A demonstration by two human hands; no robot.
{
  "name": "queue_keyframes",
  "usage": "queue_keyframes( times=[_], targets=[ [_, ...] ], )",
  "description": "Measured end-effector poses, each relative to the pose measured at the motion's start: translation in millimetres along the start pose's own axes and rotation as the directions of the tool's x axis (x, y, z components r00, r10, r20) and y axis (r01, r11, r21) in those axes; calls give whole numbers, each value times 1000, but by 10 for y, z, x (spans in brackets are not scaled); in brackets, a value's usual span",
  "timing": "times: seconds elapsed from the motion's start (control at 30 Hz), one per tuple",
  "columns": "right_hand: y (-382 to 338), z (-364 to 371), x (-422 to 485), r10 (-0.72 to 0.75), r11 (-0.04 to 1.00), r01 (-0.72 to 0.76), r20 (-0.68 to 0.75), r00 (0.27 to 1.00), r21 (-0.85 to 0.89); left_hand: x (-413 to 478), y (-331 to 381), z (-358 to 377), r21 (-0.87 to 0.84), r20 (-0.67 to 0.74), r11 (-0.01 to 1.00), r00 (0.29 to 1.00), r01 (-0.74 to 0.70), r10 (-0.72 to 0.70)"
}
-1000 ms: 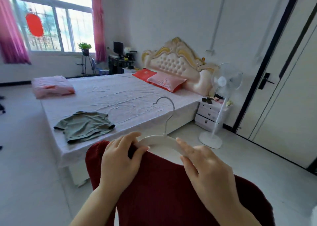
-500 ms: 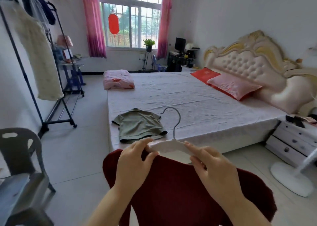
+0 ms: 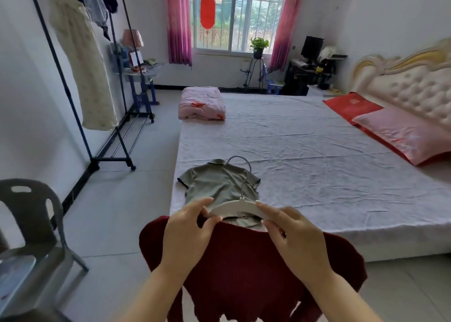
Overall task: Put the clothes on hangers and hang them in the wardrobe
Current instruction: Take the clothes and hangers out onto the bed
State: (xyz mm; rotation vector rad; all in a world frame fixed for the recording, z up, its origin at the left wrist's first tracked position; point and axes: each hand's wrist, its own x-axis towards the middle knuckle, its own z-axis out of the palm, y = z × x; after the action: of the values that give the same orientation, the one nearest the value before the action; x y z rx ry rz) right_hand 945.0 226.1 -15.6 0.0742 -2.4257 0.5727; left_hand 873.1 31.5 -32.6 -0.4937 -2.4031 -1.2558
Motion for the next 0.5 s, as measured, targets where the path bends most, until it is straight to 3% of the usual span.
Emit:
queue_keyframes(
  times=[0.5],
  targets=[
    [1337, 1702, 1910, 17, 995, -29, 128, 992, 91, 2129, -1276, 1166, -9, 81, 994, 991, 107, -106]
  ],
)
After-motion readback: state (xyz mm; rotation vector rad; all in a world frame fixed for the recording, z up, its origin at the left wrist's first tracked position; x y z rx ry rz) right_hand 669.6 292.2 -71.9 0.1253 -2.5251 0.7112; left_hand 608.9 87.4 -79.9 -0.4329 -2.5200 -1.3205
